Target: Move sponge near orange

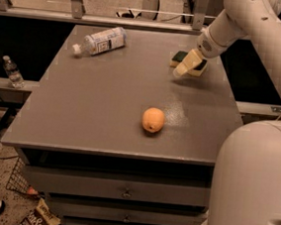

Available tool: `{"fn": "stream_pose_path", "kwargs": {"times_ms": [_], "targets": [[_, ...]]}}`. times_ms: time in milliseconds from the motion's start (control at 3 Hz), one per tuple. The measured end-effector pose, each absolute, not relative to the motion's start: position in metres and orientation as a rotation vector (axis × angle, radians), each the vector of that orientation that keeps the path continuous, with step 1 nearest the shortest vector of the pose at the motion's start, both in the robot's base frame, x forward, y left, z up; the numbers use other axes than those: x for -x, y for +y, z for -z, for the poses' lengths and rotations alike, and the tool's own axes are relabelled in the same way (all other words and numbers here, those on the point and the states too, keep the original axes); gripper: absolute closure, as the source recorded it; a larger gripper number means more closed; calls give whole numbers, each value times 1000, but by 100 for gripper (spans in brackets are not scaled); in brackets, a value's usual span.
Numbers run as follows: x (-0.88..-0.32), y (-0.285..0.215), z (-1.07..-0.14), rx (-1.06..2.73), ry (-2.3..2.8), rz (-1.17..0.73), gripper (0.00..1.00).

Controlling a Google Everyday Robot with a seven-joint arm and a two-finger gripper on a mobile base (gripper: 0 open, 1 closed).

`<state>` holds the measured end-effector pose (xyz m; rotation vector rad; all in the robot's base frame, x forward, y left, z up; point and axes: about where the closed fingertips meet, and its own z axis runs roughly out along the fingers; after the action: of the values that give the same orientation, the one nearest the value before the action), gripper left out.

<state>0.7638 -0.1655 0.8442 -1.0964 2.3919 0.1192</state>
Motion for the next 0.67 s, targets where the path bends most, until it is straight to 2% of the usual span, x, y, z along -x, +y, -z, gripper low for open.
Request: {"fn": "stream_pose_path", "kwargs": {"times_ms": [333,667], "targets": [[-770,-161,-838,1103,2400,-129,24],[-773,-159,-845,1109,2377,-133,55]]}}
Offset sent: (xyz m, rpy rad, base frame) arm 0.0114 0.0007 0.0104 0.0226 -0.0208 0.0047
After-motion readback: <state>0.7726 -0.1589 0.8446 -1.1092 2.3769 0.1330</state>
